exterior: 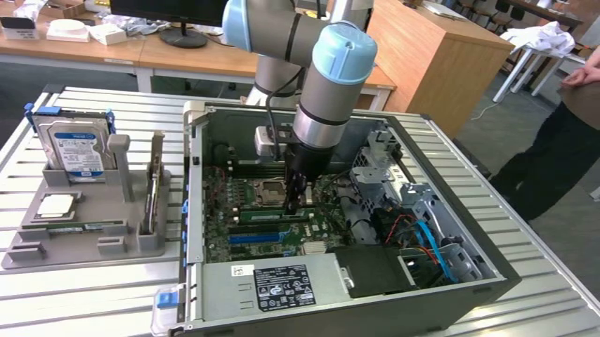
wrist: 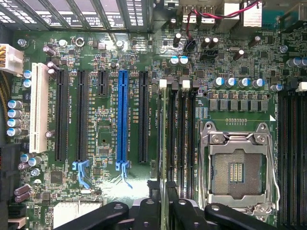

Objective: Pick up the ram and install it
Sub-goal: 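Insert the ram into the slot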

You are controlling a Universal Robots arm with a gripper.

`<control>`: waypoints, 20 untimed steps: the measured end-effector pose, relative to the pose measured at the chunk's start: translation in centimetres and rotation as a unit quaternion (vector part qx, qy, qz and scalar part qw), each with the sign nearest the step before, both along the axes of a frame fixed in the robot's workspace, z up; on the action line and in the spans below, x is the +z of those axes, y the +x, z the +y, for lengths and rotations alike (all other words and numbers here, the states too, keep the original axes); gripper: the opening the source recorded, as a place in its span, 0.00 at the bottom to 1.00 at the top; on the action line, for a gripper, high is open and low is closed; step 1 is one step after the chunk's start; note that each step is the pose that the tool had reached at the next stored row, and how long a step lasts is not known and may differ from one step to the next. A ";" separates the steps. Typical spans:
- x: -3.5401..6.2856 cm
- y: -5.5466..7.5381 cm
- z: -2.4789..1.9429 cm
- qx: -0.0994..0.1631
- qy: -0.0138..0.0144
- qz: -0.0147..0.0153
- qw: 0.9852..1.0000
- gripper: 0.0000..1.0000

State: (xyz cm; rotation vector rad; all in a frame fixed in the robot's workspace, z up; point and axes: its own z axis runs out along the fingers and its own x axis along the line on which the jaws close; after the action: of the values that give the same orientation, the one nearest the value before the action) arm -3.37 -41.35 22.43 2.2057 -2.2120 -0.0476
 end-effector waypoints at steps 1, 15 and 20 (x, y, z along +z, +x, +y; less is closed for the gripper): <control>0.00 0.0 0.00 0.000 0.000 0.000 1.000 0.19; 1.81 0.0 0.00 0.000 0.000 0.000 1.000 0.19; 3.38 0.0 0.00 0.000 0.000 0.000 1.000 0.19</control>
State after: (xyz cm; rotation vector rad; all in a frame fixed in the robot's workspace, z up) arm -3.36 -41.35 25.81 2.2057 -2.2121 -0.0475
